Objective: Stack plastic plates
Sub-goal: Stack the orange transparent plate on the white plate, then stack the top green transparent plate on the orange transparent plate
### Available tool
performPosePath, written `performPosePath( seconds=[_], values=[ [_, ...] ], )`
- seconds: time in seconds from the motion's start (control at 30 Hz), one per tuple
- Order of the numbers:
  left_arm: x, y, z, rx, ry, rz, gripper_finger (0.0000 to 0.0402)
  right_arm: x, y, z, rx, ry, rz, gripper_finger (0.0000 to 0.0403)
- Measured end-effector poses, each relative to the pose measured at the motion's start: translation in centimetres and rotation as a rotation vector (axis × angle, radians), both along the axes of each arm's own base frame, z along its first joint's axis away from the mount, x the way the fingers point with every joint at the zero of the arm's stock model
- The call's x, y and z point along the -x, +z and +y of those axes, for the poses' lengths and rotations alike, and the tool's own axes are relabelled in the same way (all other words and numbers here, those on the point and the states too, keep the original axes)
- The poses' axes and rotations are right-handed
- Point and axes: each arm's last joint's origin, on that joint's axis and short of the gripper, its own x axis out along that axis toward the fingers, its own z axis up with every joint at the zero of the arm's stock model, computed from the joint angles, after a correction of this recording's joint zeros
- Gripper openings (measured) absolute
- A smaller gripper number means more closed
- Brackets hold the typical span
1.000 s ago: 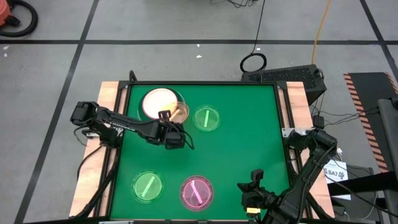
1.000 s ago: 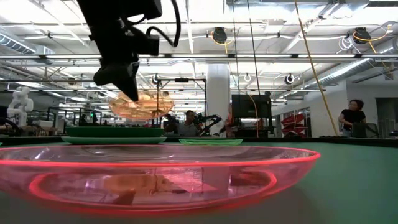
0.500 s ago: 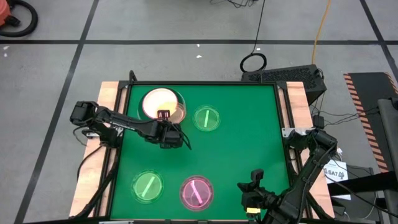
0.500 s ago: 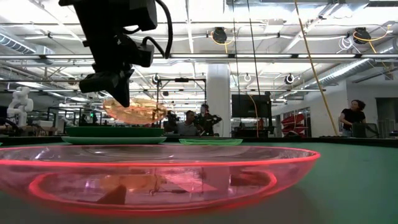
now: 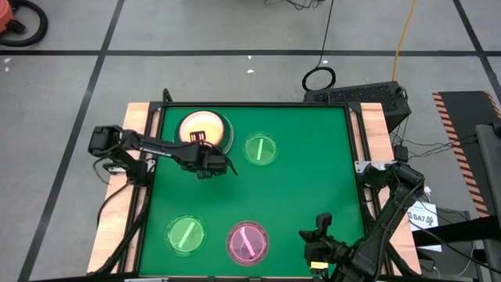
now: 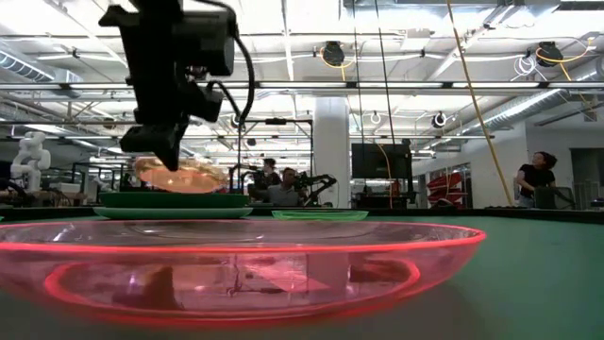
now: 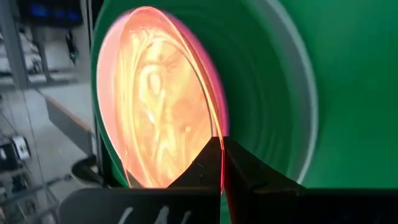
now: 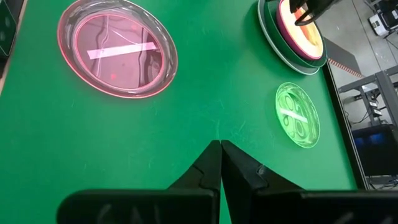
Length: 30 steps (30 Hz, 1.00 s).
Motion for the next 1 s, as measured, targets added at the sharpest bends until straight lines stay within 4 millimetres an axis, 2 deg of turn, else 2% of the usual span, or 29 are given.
performPosePath(
  seconds=[0.17,0.33,0.63,0.8,1.0],
  values=[
    [0.9,-1.1,1.5,0.014,0.068,0.028,0.0005,0.0,0.0,0.0,-0.002,0.001,-0.002,0.0004],
    [0.8,-1.1,2.2,0.013,0.116,-0.004,0.0015,0.0,0.0,0.0,-0.001,0.001,-0.001,0.0004],
    [0.8,-1.1,2.7,-0.001,0.178,-0.049,0.0134,0.0,0.0,0.0,-0.005,0.0,-0.004,0.0004],
    [0.7,-1.1,2.4,-0.028,0.212,-0.085,0.0163,-0.2,0.0,0.0,-0.004,-0.003,-0.005,0.0004],
    [0.6,-0.5,0.2,-0.083,0.166,-0.145,0.0165,-0.8,0.0,-0.5,-0.008,-0.025,-0.01,0.0004]
  ],
)
